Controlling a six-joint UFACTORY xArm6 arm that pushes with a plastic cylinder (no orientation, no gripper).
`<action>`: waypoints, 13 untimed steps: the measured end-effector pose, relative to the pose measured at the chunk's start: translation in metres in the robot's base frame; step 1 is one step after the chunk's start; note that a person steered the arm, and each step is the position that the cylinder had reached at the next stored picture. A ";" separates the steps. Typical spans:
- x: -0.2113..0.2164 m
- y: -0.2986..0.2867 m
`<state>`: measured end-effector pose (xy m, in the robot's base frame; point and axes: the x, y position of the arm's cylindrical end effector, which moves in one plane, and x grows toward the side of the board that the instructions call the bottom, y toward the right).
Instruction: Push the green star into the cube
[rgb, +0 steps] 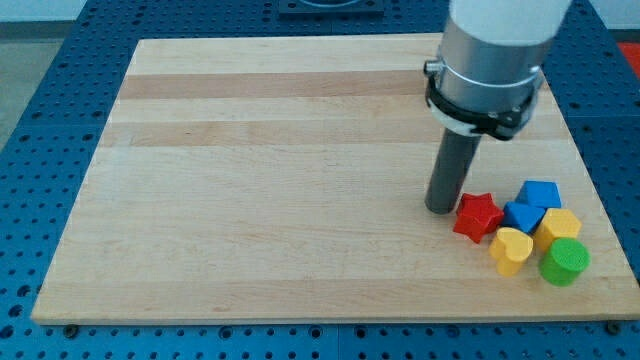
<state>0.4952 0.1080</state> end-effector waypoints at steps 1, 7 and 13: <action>-0.024 -0.041; -0.226 0.033; -0.196 0.078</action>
<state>0.2993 0.1857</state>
